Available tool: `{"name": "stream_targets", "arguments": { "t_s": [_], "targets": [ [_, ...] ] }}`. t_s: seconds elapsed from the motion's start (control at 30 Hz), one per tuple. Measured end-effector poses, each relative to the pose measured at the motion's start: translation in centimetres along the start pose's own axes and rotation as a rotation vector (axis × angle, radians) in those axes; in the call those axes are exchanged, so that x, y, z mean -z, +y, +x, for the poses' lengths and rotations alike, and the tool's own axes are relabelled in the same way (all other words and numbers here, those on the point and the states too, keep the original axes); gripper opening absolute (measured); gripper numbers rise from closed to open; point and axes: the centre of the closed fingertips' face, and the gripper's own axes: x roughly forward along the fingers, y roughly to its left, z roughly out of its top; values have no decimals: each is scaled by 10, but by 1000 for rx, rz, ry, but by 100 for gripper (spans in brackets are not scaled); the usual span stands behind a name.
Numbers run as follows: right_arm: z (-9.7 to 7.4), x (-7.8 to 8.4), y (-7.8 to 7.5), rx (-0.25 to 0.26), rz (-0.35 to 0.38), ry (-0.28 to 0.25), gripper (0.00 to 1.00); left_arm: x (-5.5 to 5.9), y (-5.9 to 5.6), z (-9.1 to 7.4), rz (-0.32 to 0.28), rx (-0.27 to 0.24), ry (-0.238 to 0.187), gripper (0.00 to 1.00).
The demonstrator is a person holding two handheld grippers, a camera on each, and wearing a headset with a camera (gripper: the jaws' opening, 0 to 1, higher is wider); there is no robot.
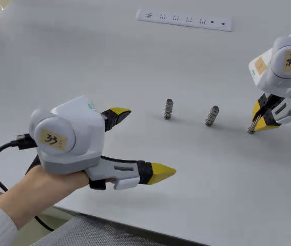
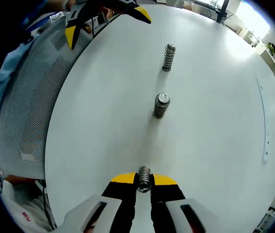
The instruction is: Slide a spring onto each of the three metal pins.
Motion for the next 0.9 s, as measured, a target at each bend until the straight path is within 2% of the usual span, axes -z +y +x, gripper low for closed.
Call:
{"name": "stream_targets", "arguments": {
  "t_s": [0.63, 0.8, 0.87, 0.9],
  "targets": [
    [1, 4, -3, -7, 4, 10, 8, -2, -1, 0, -2, -2, -11, 88],
    [1, 4, -1, -5, 22, 2, 19, -4, -1, 0, 0, -4, -14, 88],
    [1, 3, -3, -2, 39, -20, 22, -4, 0, 0, 0, -3, -15, 88],
    [0, 1, -4, 2, 49, -37, 28, -3, 0, -1, 2, -5, -14, 88]
  ]
}}
